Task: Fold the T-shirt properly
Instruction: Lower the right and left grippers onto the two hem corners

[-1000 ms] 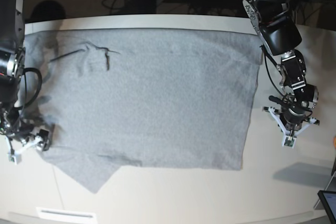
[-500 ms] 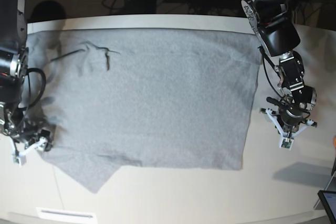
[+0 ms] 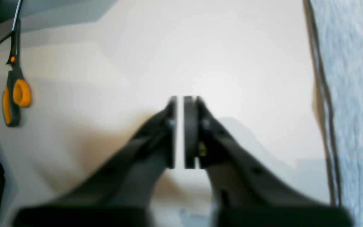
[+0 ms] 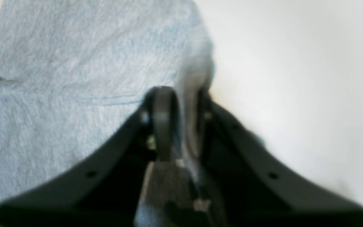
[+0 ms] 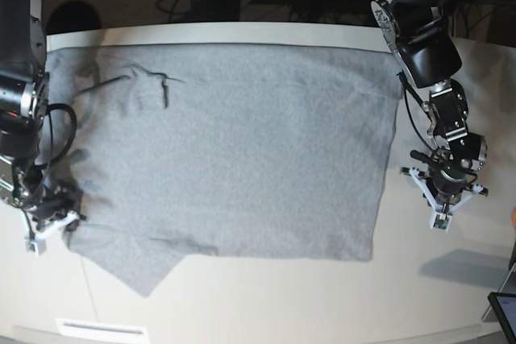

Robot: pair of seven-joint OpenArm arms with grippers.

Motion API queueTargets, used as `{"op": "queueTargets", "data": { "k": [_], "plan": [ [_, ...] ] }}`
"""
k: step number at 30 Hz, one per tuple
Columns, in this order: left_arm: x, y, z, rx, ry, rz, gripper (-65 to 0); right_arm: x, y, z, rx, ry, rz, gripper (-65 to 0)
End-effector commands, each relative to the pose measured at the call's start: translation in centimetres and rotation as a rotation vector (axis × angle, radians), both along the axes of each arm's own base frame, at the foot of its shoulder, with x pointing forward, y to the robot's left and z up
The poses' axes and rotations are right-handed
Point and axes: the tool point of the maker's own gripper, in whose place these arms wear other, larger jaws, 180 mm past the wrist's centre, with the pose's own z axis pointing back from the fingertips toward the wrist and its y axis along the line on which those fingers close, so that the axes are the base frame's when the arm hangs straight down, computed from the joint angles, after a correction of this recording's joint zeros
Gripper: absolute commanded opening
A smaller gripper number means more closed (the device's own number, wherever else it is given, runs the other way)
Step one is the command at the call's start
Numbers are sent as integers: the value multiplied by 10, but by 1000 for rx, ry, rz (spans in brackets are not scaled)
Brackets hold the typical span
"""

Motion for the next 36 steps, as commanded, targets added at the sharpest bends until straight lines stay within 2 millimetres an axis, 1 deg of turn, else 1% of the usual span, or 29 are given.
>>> {"op": "queueTargets", "data": {
  "k": [1, 2, 4, 6, 8, 11, 12, 15, 17, 20, 21, 23, 27, 36],
  "plan": [
    [15, 5, 19, 1, -54, 5, -522, 20, -8, 29, -7, -85, -10, -624],
    [18, 5, 16, -14, -48, 8, -472, 21, -8, 30, -7, -86, -11, -643],
    [24, 5, 12, -48, -37, 19, -401, 21, -8, 30, -7, -86, -11, -644],
    [34, 2, 12, -77, -37, 20, -370, 20, -10, 30, -9, -86, -13, -647],
    [44, -4, 12, -125, -45, 20, -363, 20, -10, 30, -9, -86, -13, -647],
    [65, -15, 23, -233, -87, 20, -361, 20, -10, 30, -9, -86, -13, -647],
    [70, -19, 24, -269, -90, 20, -361, 20, -10, 30, -9, -86, -13, -647],
    [87, -32, 22, -365, -78, 19, -361, 20, -11, 30, -10, -86, -14, -647],
    [93, -38, 17, -419, -54, 22, -361, 20, -11, 30, -10, -86, -14, -647],
    [104, -53, 14, -483, -34, 17, -361, 16, -12, 26, -11, -77, -15, -647],
    [107, -53, 14, -492, -46, 36, -361, 17, -12, 27, -15, -82, -13, -647],
    [110, -45, 10, -495, -67, 110, -361, 19, -12, 32, -24, -97, -6, -647],
    [104, -41, -4, -510, -37, 152, -361, 13, -12, 26, -34, -91, 1, -647],
    [98, -48, -16, -566, -18, 168, -361, 14, -13, 28, -42, -99, 4, -647]
  ]
}}
